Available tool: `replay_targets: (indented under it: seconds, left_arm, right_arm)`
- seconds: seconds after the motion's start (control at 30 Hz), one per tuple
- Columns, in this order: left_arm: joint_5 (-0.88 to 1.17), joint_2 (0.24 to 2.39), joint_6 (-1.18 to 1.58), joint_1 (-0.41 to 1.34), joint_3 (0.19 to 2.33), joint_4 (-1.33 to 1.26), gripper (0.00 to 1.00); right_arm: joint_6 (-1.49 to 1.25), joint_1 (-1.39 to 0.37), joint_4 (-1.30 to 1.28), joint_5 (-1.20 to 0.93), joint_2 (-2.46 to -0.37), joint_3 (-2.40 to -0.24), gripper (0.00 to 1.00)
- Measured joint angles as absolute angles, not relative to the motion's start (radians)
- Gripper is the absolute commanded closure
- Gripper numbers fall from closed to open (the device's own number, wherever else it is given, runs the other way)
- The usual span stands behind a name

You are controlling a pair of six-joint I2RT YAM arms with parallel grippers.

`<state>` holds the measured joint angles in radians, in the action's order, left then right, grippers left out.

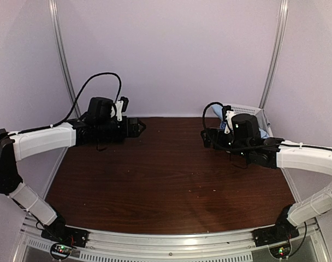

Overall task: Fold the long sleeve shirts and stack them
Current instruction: Reset both arms

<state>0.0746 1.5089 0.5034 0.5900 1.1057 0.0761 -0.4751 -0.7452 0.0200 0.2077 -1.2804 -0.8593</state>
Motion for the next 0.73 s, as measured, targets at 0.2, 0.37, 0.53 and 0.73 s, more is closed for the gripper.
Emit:
replay_targets:
  seconds: [0.2,0.37,0.53,0.73]
  left_arm:
    - [0.068,1.506,0.503,0.590,1.106,0.076,0.02]
    - [0.067,1.505,0.501,0.590,1.106,0.076,0.02]
    - [0.067,1.505,0.496,0.590,1.106,0.077,0.02]
    - [0.067,1.505,0.496,0.590,1.106,0.078,0.02]
  right_arm:
    - [-0.475,-0.745,0.020,0.208,-1.281,-0.859,0.00]
    - [-0.474,-0.745,0.020,0.208,-1.281,-0.859,0.00]
    - [-0.474,-0.745,0.021,0.208,-1.281,-0.859,0.00]
    - [-0.473,-0.745,0.023,0.208,-1.281,-0.859,0.00]
